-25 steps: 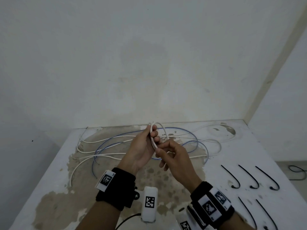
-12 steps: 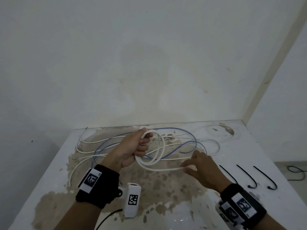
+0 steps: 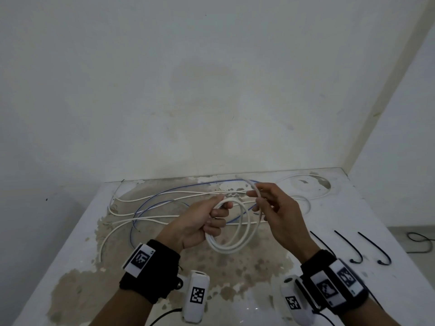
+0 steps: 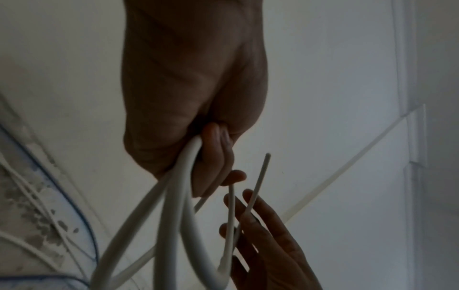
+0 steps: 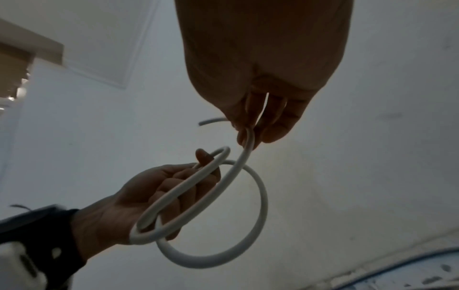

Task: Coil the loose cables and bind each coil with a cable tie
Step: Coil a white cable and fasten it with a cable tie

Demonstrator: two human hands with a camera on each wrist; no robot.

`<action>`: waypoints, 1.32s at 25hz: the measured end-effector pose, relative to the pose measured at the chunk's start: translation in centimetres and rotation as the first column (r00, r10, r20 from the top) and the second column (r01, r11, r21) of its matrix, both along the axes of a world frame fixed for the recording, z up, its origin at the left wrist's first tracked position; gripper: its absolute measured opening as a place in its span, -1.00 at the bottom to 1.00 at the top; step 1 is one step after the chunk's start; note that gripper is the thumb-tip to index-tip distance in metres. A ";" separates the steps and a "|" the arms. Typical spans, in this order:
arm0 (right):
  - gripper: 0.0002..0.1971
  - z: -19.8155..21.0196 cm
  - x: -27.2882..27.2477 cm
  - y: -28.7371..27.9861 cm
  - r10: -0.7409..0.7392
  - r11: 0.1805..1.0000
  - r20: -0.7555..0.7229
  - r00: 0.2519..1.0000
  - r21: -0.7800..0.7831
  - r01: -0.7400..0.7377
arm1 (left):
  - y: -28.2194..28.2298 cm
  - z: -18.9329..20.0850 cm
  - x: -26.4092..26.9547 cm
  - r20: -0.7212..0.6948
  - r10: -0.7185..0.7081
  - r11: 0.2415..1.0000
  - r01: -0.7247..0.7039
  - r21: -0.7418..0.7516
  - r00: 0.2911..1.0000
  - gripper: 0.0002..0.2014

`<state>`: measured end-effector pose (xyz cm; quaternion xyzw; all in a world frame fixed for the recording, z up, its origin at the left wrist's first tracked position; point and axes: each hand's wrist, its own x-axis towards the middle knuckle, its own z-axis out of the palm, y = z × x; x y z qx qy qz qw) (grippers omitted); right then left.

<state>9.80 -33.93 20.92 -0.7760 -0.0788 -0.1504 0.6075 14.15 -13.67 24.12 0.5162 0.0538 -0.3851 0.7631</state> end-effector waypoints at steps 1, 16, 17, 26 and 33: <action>-0.71 0.1 0.1 0.2 0.006 0.998 0.044 0.999 -0.058 -0.004 | -0.2 0.0 -0.1 -0.024 -0.012 0.999 0.012 -0.036 1.000 -0.64; -0.69 -0.7 -0.2 1.7 0.278 0.960 -0.196 0.940 0.085 -0.266 | -0.2 -0.1 -1.3 0.059 -0.112 0.970 0.122 -0.212 0.992 -0.76; -0.78 -0.8 -0.2 1.6 0.275 0.959 -0.222 0.936 0.128 -0.251 | -0.4 -0.4 -1.4 0.061 -0.112 0.973 0.122 -0.197 0.992 -0.77; -0.77 -0.3 -0.7 2.7 0.335 0.911 -0.308 0.891 0.349 -0.222 | -2.4 -0.3 -1.6 0.348 0.005 0.930 -0.132 0.343 0.938 -0.64; -0.69 -0.1 -0.9 2.6 0.313 0.848 -0.295 0.903 0.515 -0.126 | -2.7 -0.1 -1.3 0.546 -0.038 0.887 -0.223 0.404 0.837 -0.80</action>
